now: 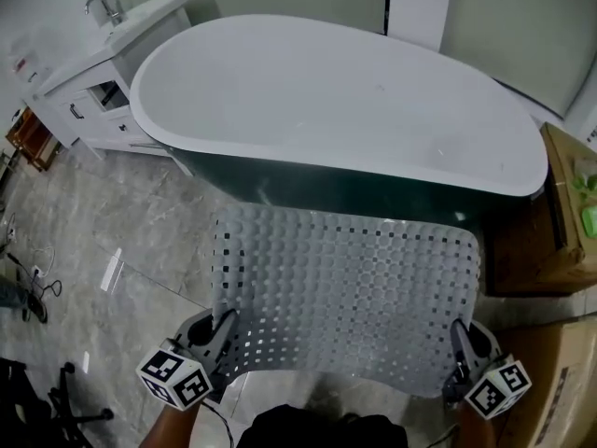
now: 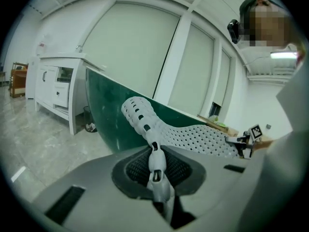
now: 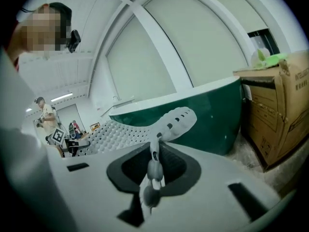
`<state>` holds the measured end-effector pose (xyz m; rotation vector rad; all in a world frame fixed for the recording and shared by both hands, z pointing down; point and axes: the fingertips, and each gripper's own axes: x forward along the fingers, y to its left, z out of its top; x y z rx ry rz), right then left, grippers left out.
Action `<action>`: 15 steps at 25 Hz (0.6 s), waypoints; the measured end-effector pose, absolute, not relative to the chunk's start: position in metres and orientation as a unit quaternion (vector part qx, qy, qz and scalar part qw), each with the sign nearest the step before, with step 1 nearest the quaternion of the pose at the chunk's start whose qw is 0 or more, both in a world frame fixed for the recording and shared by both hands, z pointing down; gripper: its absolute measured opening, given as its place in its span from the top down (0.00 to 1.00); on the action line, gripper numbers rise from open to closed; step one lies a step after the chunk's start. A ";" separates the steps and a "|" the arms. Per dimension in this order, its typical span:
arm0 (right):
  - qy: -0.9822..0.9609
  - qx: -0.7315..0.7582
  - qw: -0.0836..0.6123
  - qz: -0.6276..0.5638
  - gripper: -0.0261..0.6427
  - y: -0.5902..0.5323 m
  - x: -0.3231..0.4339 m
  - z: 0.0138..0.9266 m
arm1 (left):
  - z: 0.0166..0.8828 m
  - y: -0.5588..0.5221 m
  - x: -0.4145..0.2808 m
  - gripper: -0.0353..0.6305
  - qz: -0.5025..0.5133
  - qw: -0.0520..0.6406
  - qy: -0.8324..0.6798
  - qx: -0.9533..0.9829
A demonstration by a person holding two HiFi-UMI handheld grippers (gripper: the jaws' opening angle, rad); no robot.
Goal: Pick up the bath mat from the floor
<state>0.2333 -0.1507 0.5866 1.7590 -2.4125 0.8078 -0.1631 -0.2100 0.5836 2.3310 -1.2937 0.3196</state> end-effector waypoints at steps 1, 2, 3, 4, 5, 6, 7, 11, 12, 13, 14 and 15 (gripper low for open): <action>-0.780 0.568 0.025 0.260 0.89 -0.149 0.231 0.571 | 0.569 -0.208 -0.165 0.88 0.115 0.225 -0.469 0.846; -0.781 0.568 0.025 0.259 0.89 -0.149 0.229 0.555 | 0.554 -0.207 -0.166 0.88 0.115 0.225 -0.469 0.846; -0.782 0.567 0.025 0.258 0.89 -0.148 0.226 0.540 | 0.540 -0.206 -0.169 0.88 0.114 0.224 -0.470 0.846; -0.783 0.567 0.025 0.256 0.89 -0.148 0.224 0.524 | 0.526 -0.205 -0.171 0.88 0.113 0.224 -0.471 0.846; -0.783 0.567 0.024 0.255 0.89 -0.148 0.222 0.510 | 0.512 -0.204 -0.174 0.88 0.112 0.224 -0.472 0.845; -0.783 0.567 0.022 0.254 0.89 -0.147 0.220 0.495 | 0.499 -0.203 -0.177 0.88 0.110 0.224 -0.474 0.844; -0.783 0.567 0.021 0.254 0.89 -0.146 0.218 0.481 | 0.485 -0.201 -0.179 0.88 0.109 0.223 -0.476 0.844; -0.782 0.569 0.012 0.252 0.89 -0.143 0.212 0.423 | 0.430 -0.195 -0.188 0.88 0.096 0.224 -0.478 0.844; -0.783 0.569 0.011 0.252 0.89 -0.143 0.211 0.409 | 0.416 -0.195 -0.189 0.88 0.095 0.223 -0.480 0.843; -0.784 0.568 0.009 0.251 0.89 -0.144 0.210 0.395 | 0.402 -0.195 -0.191 0.88 0.094 0.222 -0.482 0.842; -0.785 0.568 0.008 0.249 0.89 -0.144 0.209 0.381 | 0.390 -0.194 -0.192 0.88 0.091 0.220 -0.483 0.842; -0.786 0.567 0.007 0.247 0.89 -0.144 0.208 0.367 | 0.378 -0.193 -0.193 0.88 0.089 0.219 -0.483 0.843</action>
